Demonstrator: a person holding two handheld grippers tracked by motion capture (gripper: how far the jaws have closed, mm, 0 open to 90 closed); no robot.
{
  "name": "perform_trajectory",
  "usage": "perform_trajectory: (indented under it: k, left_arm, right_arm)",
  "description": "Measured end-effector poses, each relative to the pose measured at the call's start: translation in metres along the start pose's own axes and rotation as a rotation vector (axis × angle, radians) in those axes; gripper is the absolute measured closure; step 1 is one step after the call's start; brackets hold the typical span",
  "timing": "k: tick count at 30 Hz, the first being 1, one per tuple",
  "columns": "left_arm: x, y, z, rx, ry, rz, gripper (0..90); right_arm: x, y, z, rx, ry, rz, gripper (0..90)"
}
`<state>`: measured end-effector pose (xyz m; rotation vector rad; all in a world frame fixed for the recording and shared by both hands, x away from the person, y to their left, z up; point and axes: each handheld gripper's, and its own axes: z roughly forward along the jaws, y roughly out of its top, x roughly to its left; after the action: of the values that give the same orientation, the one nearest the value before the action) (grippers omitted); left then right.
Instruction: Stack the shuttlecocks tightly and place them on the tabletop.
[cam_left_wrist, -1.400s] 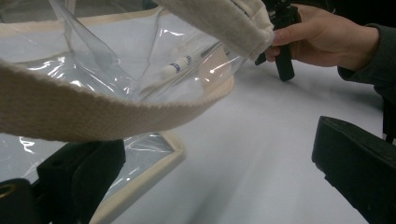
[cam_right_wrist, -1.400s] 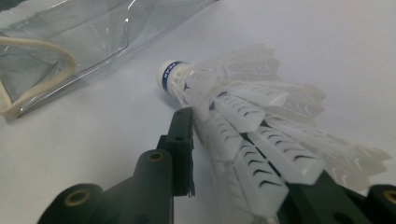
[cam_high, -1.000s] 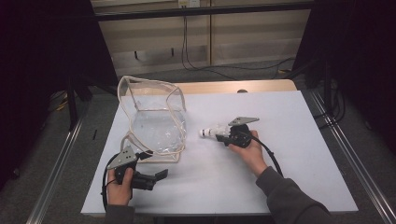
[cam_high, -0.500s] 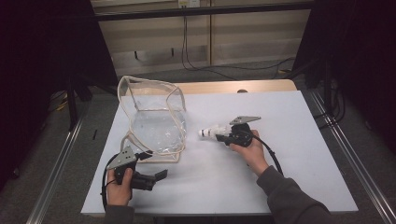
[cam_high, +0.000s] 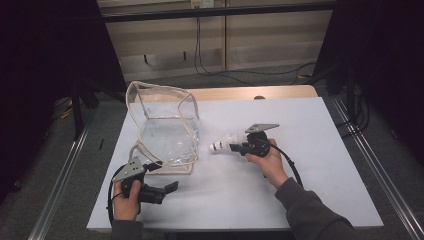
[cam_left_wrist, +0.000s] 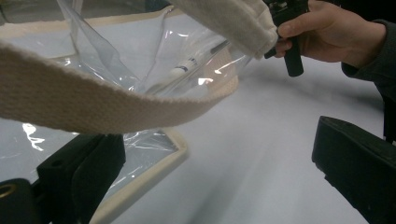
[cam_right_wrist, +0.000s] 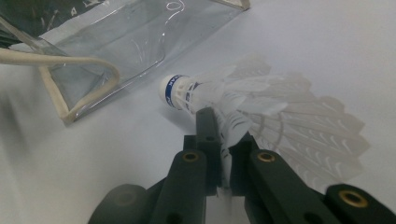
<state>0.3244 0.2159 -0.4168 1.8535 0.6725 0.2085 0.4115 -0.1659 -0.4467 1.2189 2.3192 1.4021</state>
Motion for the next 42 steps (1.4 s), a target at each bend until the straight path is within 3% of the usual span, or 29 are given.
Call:
perform_trajectory:
  k: [42]
  left_arm:
    - [-0.001, 0.002, 0.002, -0.007, 0.002, -0.001, 2.9]
  right_arm:
    - [0.000, 0.010, -0.019, -0.048, 0.032, 0.013, 88.0]
